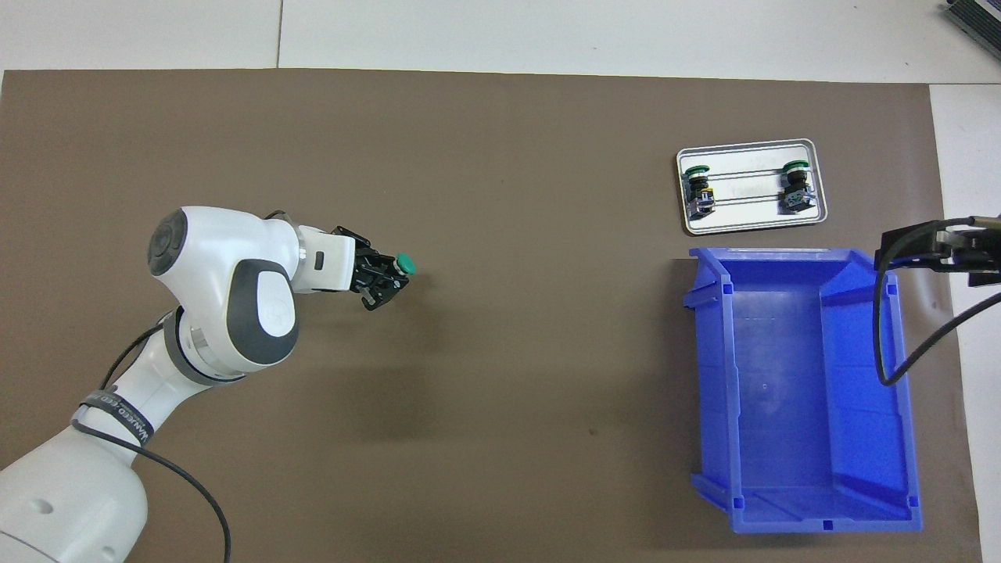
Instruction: Place and press button with both arms
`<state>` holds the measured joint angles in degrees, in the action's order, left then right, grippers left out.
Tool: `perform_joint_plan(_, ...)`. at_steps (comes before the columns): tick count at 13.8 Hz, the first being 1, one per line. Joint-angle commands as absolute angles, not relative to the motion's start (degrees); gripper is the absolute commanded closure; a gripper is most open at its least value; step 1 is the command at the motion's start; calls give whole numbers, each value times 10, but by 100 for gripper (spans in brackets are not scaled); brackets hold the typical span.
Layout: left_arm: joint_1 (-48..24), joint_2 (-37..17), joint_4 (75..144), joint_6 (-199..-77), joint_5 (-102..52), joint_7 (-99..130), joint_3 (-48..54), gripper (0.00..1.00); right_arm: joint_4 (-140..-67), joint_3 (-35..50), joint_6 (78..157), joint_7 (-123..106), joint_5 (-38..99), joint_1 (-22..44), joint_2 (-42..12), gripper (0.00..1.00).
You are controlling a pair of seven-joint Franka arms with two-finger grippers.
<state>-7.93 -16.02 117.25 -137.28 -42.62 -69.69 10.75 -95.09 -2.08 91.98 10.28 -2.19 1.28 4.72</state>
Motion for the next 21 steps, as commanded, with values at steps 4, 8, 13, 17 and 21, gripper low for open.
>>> perform_joint_plan(4,-14,-138,1189,-1292,-599,-861,112,96,-966,-20,927,87,-11,10,61,0)
perform_joint_plan(8,12,-119,1232,-1275,-664,-953,112,97,-966,-19,928,87,-11,10,61,0)
perform_joint_plan(13,14,-95,1299,-1274,-787,-1105,112,100,-966,-20,927,87,-11,10,61,0)
perform_joint_plan(17,36,-85,1342,-1199,-860,-1208,109,100,-966,-20,926,87,-11,6,61,0)
perform_joint_plan(21,76,-96,1373,-1115,-895,-1300,109,99,-966,-21,926,87,-11,4,61,0)
